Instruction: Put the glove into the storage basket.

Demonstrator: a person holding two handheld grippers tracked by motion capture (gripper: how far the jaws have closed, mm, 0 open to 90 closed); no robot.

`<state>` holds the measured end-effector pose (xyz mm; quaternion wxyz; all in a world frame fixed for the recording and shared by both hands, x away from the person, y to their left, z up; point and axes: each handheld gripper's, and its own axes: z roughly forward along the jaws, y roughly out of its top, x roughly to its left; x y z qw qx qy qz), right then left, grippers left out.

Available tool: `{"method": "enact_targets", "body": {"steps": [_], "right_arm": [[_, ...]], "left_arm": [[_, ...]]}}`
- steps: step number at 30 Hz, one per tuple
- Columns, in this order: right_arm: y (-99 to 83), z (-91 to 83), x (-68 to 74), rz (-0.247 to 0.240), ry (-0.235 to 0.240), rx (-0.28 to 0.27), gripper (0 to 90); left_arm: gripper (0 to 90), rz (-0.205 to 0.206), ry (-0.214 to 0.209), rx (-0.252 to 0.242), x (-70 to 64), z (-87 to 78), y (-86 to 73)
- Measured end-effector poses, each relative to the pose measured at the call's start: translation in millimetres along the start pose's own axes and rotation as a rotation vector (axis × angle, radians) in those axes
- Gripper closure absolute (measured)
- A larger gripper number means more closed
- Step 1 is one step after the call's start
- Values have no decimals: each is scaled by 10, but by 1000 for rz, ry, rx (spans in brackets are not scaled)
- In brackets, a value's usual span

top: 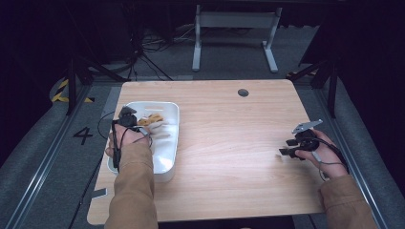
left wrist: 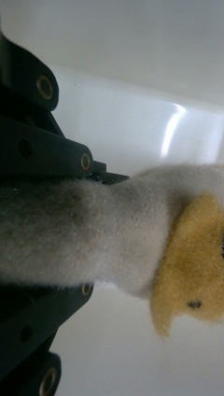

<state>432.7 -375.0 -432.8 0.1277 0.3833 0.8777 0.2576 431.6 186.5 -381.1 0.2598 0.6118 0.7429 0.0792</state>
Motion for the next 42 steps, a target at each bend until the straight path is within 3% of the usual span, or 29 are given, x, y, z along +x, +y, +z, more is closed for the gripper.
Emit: {"method": "enact_targets", "body": {"steps": [15, 24, 31, 33, 35, 36, 38, 42], "right_arm": [[-12, 16, 0, -11, 10, 10, 441], [-19, 28, 4, -5, 14, 18, 436], [-14, 42, 18, -4, 15, 24, 434], [-15, 49, 20, -4, 15, 27, 434], [-17, 55, 20, -1, 16, 27, 434], [-19, 56, 21, 1, 17, 29, 432], [-27, 51, 8, 19, 21, 25, 429], [-47, 35, -17, 30, 14, 25, 431]], "left_arm": [[734, 14, 26, 47, 9, 253, -71], [725, 35, 66, 83, 4, 329, -89], [703, 38, 70, 103, -23, 392, -93], [654, 48, 77, 104, -36, 403, -96], [466, 38, 72, 89, -33, 419, -106], [466, 49, 70, 89, -37, 442, -120], [294, 74, 55, 96, -75, 444, -118], [263, 67, 59, 126, -156, 420, -101]]}}
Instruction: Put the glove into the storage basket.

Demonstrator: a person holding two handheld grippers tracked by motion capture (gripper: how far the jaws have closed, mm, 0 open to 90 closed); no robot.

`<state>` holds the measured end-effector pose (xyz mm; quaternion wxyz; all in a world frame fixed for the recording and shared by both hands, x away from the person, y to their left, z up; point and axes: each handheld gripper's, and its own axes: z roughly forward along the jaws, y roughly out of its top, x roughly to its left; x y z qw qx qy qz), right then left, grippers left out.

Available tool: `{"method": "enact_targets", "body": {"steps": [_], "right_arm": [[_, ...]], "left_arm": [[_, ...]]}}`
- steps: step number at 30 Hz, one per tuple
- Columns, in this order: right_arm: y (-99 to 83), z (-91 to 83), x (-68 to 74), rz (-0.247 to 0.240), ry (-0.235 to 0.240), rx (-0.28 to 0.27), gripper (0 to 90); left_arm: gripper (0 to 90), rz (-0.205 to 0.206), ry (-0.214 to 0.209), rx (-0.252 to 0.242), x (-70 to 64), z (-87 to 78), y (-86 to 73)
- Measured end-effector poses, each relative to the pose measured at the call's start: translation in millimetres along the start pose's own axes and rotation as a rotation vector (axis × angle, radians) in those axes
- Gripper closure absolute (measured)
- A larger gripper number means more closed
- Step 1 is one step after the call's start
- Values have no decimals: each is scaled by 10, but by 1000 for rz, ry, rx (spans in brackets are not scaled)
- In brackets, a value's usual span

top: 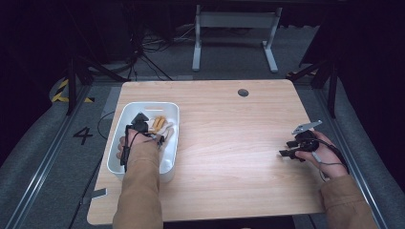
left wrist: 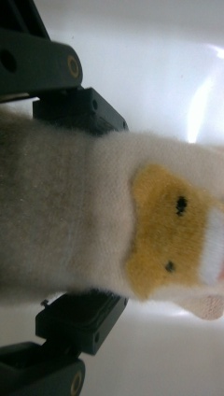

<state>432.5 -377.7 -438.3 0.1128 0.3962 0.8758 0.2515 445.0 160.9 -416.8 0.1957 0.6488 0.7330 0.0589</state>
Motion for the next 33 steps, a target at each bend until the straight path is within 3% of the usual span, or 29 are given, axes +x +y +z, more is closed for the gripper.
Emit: {"method": "enact_targets", "body": {"steps": [4, 8, 14, 18, 23, 25, 29, 33], "right_arm": [[2, 8, 6, 2, 2, -3, 427], [8, 13, 11, -3, 4, -5, 421], [4, 13, 7, 6, 3, -6, 414], [9, 19, 9, 0, 0, -8, 409], [-23, 8, -1, 8, 0, -18, 406], [-40, -5, -16, 18, -7, -18, 406], [-56, -15, -35, 24, -12, -18, 405], [-56, -14, -36, 23, -11, -20, 404]], "left_arm": [[248, -15, -8, 50, -104, 8, 1], [252, 7, -12, 110, -145, 41, -8], [244, -5, 8, 101, -141, 8, 16], [236, 18, 28, 67, -130, -36, 39], [230, 29, 30, 72, -131, -64, 85], [232, 15, 26, 76, -132, -61, 111], [237, 31, 20, 55, -129, -69, 148], [237, 43, -19, 32, -104, -99, 170]]}}
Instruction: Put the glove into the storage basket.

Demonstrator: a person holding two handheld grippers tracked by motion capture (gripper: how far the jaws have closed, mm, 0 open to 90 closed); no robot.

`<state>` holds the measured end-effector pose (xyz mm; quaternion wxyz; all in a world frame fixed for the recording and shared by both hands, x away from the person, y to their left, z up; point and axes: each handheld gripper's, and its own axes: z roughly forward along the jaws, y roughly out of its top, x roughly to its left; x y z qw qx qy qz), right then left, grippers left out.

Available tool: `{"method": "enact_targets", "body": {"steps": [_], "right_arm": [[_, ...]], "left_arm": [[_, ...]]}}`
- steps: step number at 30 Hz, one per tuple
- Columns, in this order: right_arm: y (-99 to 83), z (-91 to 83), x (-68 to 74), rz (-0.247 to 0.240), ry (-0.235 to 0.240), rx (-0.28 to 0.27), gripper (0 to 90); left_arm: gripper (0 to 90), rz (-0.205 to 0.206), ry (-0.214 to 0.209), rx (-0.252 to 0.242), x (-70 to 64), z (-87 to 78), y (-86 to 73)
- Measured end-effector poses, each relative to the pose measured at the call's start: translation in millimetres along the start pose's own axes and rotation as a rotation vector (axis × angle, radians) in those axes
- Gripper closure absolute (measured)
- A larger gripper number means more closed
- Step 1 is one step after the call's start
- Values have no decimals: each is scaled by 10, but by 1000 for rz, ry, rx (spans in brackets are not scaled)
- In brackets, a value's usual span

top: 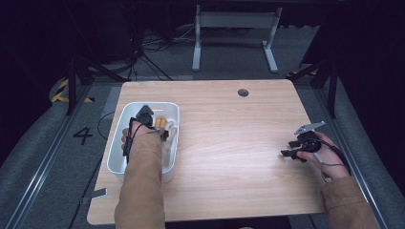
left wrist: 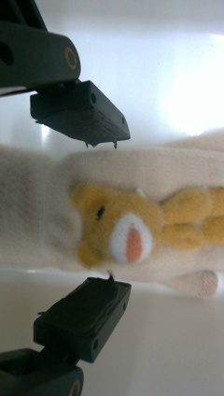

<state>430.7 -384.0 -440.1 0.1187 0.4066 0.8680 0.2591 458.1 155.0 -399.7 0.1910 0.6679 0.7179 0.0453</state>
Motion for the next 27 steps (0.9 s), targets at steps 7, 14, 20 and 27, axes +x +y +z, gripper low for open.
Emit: {"method": "enact_targets", "body": {"steps": [7, 14, 20, 27], "right_arm": [[6, 7, -4, -2, -4, -2, 403], [4, 6, 7, 1, -7, -1, 402], [-3, 0, 0, 9, -8, 1, 404], [19, -8, -12, -8, -21, -21, 416]], "left_arm": [[261, 32, -9, -67, 77, -62, -24], [294, 40, -1, -206, 177, -174, -22], [307, 74, -28, -287, 172, -279, -55], [316, 128, -79, -344, 53, -369, -89]]}}
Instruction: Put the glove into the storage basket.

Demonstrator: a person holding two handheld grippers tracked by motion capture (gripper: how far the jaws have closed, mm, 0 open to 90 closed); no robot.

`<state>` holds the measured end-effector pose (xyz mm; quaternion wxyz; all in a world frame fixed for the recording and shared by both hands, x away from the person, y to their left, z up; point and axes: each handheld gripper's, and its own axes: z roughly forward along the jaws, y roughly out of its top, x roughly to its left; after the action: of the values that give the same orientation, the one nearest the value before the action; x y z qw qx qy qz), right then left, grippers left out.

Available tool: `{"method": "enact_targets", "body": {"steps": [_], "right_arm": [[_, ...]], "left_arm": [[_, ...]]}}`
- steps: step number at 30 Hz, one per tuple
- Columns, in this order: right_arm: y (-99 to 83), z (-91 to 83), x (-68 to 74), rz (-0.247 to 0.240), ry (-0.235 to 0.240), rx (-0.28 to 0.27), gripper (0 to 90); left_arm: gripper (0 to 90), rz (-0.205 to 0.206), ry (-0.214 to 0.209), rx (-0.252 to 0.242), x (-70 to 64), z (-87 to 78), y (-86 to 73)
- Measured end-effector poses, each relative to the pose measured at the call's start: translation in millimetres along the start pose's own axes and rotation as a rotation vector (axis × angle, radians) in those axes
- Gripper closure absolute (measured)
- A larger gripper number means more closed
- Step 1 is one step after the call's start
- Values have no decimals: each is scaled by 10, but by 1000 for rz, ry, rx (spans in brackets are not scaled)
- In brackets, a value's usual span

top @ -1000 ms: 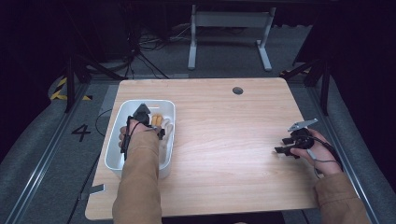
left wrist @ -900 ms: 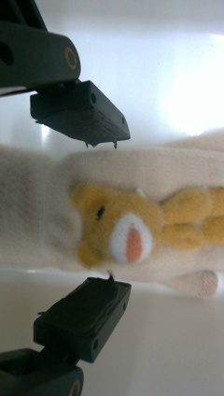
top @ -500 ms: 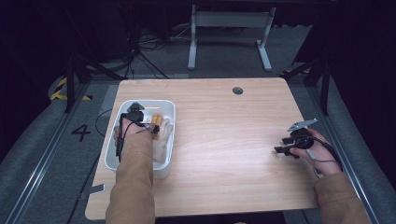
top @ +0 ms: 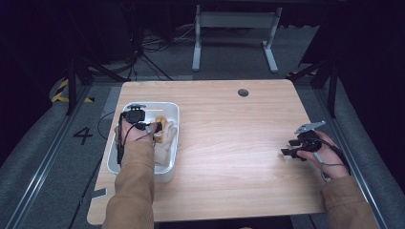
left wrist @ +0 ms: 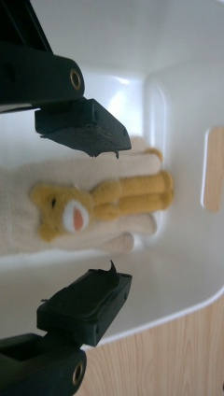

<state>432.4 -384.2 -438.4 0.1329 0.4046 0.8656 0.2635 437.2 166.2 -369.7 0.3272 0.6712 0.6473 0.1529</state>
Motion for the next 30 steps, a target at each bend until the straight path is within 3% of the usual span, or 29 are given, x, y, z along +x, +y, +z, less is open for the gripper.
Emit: {"method": "enact_targets", "body": {"steps": [6, 10, 13, 15, 19, 27, 30], "right_arm": [[63, -34, -37, 44, 8, -55, 436], [78, -27, -57, 59, 5, -55, 445], [99, -19, -69, 57, 11, -50, 461], [129, -24, -58, 48, 45, -49, 487], [137, -33, -47, 39, 59, -54, 499], [91, -96, -42, 50, 91, -80, 510], [75, -117, -43, 37, 118, -89, 537]], "left_arm": [[329, 53, -42, 3, -179, -23, 15], [326, 98, -82, -14, -328, -37, 55], [328, 88, -153, -33, -448, -76, 78], [328, 95, -212, -55, -543, -106, 83], [327, 168, -263, -65, -718, -148, 67], [332, 249, -378, -78, -1031, -229, 49], [332, 302, -429, -83, -1141, -240, 47]]}}
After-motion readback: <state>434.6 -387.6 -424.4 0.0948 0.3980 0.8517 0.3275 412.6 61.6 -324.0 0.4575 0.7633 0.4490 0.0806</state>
